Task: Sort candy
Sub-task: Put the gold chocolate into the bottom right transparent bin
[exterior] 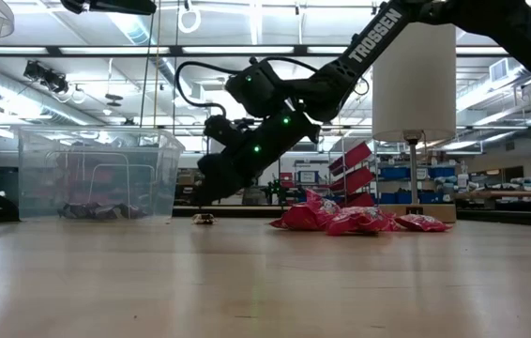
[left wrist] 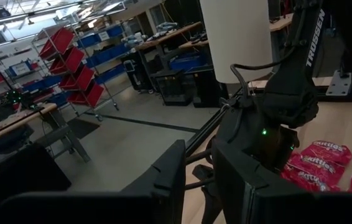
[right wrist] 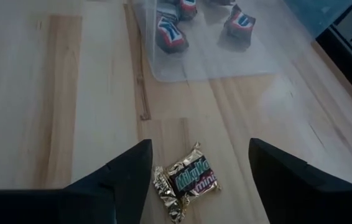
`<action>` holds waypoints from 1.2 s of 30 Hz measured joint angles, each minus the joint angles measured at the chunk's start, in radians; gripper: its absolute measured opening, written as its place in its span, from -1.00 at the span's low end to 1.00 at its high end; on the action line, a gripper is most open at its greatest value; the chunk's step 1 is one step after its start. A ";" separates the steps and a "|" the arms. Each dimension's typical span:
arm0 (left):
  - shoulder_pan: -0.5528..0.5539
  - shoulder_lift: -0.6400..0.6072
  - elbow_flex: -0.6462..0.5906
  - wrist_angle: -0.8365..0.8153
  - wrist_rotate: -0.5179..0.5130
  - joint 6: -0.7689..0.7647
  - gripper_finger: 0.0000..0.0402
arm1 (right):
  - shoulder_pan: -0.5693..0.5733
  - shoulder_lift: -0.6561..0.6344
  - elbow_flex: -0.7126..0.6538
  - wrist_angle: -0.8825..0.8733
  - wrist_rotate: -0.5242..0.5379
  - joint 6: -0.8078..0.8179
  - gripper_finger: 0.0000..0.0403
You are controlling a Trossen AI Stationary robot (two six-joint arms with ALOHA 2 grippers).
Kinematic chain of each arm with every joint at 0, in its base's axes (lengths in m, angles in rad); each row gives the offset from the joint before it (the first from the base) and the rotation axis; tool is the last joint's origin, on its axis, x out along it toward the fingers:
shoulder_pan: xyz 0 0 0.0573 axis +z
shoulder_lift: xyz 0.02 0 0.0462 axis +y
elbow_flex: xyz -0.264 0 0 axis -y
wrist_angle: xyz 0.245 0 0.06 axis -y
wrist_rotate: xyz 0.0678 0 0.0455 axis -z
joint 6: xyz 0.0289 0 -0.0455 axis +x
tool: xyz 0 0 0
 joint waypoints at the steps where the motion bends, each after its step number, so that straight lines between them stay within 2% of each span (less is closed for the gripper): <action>1: 0.000 0.000 0.000 0.000 0.000 0.000 -0.59 | 0.000 0.000 0.000 0.000 0.000 0.005 0.25; 21: 0.000 0.008 0.000 -0.026 0.000 -0.036 -0.59 | -0.003 0.077 0.003 0.030 0.002 0.086 0.23; 36: 0.000 0.009 0.000 -0.030 -0.004 -0.042 -0.59 | -0.003 0.080 0.002 0.030 -0.024 0.082 -0.16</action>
